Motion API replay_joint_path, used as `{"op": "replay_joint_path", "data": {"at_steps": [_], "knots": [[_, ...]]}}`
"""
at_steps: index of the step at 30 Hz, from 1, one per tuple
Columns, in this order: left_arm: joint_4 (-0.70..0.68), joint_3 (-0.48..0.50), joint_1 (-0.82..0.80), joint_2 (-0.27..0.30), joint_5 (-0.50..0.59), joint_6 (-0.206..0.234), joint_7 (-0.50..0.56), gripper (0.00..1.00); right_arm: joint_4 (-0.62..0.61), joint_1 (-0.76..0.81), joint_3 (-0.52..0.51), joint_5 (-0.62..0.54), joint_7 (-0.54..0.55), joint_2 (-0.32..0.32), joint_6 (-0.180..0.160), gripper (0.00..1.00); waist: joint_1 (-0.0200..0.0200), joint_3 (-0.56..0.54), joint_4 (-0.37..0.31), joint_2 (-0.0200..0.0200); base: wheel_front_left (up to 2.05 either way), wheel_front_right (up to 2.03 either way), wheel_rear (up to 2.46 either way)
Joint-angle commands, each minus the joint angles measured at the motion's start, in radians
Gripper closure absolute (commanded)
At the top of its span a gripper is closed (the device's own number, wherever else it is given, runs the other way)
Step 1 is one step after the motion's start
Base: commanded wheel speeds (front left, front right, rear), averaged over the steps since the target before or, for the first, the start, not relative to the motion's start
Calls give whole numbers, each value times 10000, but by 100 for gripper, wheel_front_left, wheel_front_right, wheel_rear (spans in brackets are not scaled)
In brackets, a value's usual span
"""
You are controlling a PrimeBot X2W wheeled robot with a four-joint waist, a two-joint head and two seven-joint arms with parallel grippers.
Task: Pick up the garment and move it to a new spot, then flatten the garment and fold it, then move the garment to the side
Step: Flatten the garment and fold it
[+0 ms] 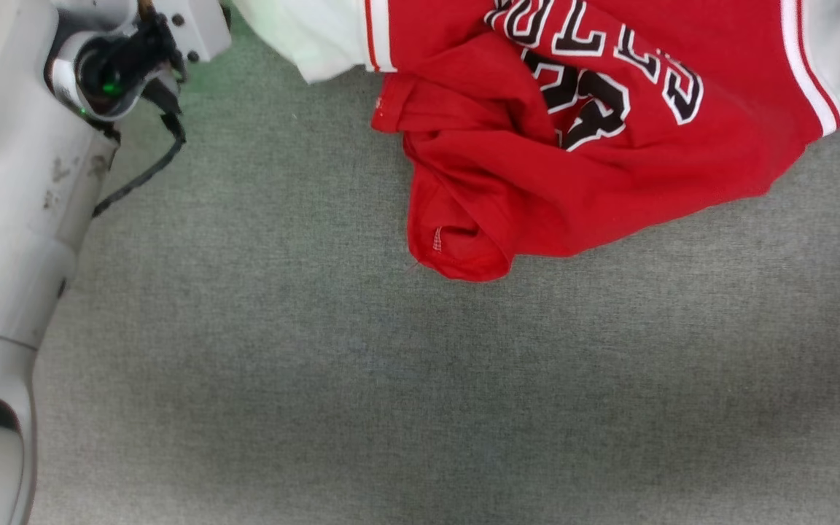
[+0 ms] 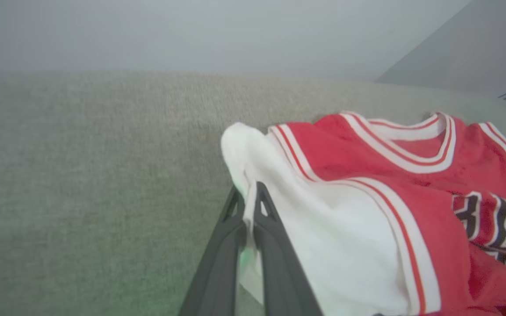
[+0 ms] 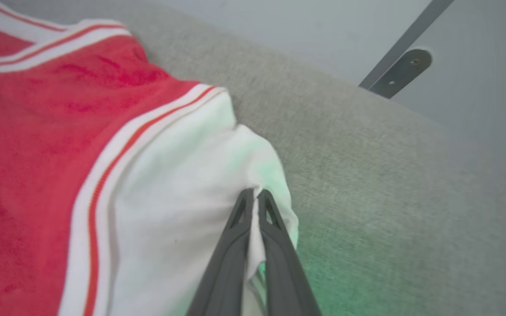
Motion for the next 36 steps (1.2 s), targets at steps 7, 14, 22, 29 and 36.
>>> {"op": "replay_joint_path", "data": {"at_steps": [7,14,22,29,36], "knots": [[1068,406,-1069,-179,250,-4,-3088,100,1562,-1533,-1096,-786,-2362,541,-12,100,0,-320,-127,0,0,0,0],[2348,1250,-3090,-691,424,68,-6146,100,3370,-3984,-2707,-1289,-4533,1446,-12,100,0,-331,-273,0,0,0,0],[2522,2542,-4315,-941,543,18,-6686,100,4492,-5807,-3429,-1873,-5520,2106,-12,100,0,-669,-424,0,0,0,0],[1548,2651,-2643,-1214,17,-22,-6546,100,4095,-4518,-3097,-1824,-5632,2073,-12,100,0,-1058,-446,0,0,0,0],[-903,2165,733,-477,-2104,-23,-5291,100,2052,-1585,-2146,-1094,-5647,1408,-12,100,0,-1551,-501,0,0,0,0]]}}
